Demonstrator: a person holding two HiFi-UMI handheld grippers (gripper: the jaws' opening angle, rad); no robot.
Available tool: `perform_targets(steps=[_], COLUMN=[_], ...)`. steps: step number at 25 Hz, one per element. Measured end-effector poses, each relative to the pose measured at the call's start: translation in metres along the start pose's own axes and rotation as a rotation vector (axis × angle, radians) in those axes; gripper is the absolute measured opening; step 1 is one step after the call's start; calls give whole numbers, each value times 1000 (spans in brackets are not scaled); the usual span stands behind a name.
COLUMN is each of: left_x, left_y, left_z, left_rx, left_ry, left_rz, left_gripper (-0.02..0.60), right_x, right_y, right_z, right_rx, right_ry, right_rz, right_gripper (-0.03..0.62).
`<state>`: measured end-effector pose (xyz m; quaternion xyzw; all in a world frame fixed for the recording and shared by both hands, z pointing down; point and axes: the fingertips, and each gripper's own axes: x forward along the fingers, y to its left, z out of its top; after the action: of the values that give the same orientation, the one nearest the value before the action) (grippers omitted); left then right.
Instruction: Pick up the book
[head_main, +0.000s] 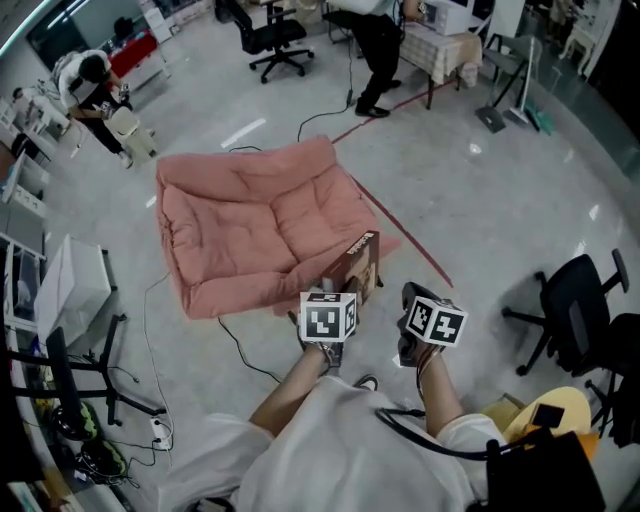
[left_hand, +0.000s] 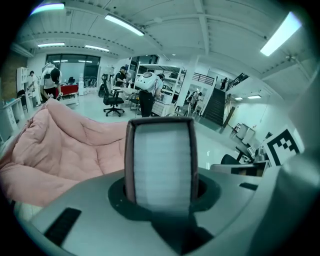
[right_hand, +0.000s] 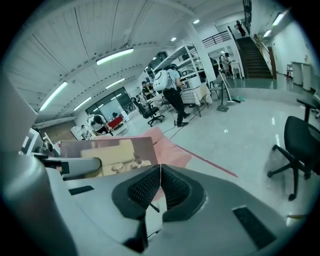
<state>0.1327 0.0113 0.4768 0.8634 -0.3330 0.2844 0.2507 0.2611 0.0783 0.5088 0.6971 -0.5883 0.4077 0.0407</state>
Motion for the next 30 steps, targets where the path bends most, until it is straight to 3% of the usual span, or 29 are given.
perform_targets(steps=[9, 17, 30], left_x=[-21, -28, -26], left_y=[-24, -21, 0], left_z=[-33, -33, -29], left_rx=[35, 35, 33], left_ry=[16, 3, 14], left_rz=[46, 50, 47], left_gripper=[146, 146, 146], right_x=[-26, -22, -21], right_y=[4, 22, 26], right_z=[-34, -37, -27], right_rx=[-29, -66, -100], right_ry=[34, 33, -12], right_rz=[32, 47, -25], right_gripper=[31, 31, 29])
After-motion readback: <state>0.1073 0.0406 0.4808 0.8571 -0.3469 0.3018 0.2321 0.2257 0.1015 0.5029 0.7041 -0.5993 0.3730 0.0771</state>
